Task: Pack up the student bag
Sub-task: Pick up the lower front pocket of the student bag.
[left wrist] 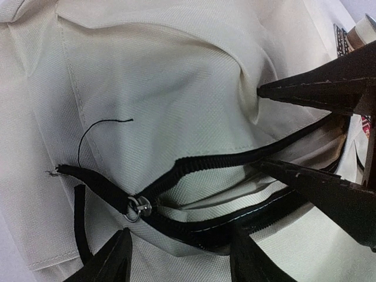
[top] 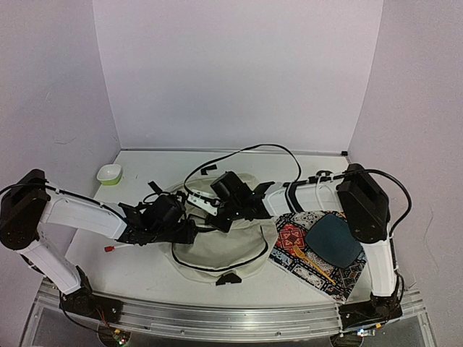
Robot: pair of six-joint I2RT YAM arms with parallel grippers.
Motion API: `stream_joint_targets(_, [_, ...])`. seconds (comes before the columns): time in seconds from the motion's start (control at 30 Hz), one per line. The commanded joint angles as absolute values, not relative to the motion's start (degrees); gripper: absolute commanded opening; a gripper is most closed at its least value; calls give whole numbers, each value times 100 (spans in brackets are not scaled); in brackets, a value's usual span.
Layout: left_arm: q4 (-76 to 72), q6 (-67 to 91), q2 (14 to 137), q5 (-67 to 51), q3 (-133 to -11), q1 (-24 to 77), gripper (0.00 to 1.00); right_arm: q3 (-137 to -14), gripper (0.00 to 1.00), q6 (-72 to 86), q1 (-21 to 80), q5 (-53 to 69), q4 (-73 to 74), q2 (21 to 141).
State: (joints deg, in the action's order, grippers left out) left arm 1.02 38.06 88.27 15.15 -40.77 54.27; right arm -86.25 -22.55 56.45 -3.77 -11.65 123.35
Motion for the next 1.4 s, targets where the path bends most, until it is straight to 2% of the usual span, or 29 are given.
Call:
stream_joint_targets(0.0, [285, 3878, 8920, 1408, -4050, 5493, 57, -8865, 42, -2137, 5666, -757, -1184, 12473])
stream_joint_targets(0.33, [290, 3914, 8929, 1458, -4023, 5493, 57, -8485, 46, -2285, 5666, -1975, -1247, 12442])
stream_joint_targets(0.57, [297, 3954, 8893, 1466, -4017, 5493, 56, -8109, 35, -2299, 5685, -2041, -1362, 12201])
stream_joint_targets(0.77, [332, 4011, 8828, 1478, -3990, 5494, 56, -7961, 16, -2350, 5695, -2101, -1371, 11917])
stream_joint_targets(1.03, [423, 4085, 8797, 1561, -4036, 5493, 55, -8092, 2, -2389, 5692, -2144, -1373, 11398])
stream_joint_targets(1.37, [573, 4129, 8770, 1604, -4154, 5493, 56, -8337, 3, -2542, 5694, -2269, -1371, 11191])
